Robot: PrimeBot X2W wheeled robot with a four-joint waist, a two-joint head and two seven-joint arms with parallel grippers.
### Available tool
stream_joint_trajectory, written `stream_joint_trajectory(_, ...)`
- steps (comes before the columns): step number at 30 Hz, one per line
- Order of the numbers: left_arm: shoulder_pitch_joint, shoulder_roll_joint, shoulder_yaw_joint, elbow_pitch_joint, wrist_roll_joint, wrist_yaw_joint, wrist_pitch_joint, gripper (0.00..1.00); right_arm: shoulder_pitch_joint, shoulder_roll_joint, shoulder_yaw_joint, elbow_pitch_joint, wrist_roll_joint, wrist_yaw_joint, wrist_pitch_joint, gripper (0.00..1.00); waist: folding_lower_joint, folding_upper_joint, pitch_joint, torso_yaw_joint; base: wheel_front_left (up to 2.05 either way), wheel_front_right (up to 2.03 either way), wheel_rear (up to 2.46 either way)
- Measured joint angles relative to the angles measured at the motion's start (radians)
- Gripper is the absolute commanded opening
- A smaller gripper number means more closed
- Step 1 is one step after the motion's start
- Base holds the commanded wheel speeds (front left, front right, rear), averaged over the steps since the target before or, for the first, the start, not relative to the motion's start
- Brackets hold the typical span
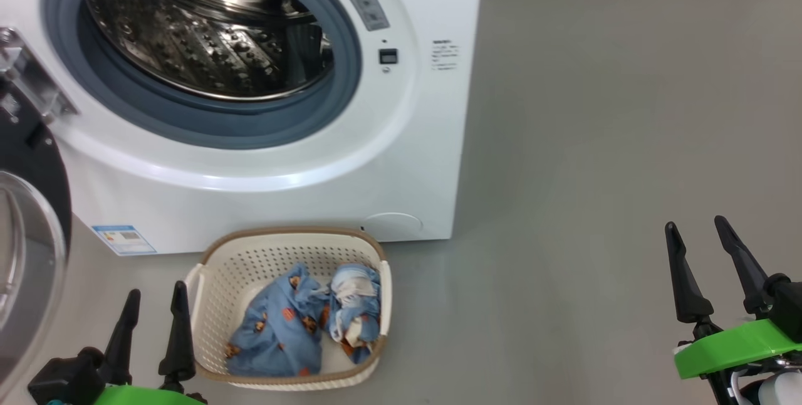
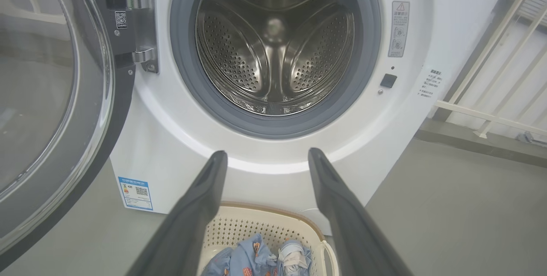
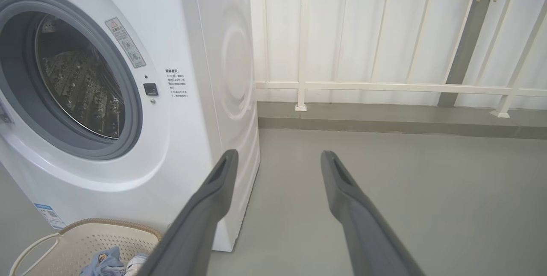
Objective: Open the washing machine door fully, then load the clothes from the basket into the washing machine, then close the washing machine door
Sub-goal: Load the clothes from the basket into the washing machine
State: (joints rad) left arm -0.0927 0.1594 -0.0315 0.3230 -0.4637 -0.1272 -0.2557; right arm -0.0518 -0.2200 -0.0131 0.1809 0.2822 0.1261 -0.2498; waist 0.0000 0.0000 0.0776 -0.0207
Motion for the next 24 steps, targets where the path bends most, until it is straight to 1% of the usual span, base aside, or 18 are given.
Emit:
stream_joint_trajectory(6, 0.000, 0.009, -0.005, -0.001, 0.000, 0.000, 0.000, 1.00, 0.000, 0.002, 0.002, -0.001, 0.000, 0.000, 0.000, 1.00, 0.0000, 0.0000, 0.005, 0.003, 0.48, -1.64, 1.16)
stream_joint_trajectory(10, 0.000, 0.012, -0.009, -0.006, 0.006, 0.000, 0.000, 1.00, 0.000, 0.005, 0.004, -0.002, 0.000, 0.000, 0.000, 1.00, 0.0001, 0.0000, 0.008, 0.004, 0.36, -1.01, 0.64)
stream_joint_trajectory(19, 0.000, -0.001, -0.011, -0.007, 0.016, 0.000, 0.000, 1.00, 0.000, 0.007, 0.004, -0.002, 0.000, 0.000, 0.000, 1.00, 0.0000, 0.0000, 0.019, 0.003, 0.05, -0.09, 0.04)
stream_joint_trajectory(24, -0.002, -0.021, -0.008, 0.007, 0.016, 0.000, 0.000, 1.00, 0.000, 0.009, 0.003, -0.004, 0.000, 0.000, 0.000, 1.00, 0.0000, 0.0000, 0.030, 0.003, 0.00, 0.00, 0.00)
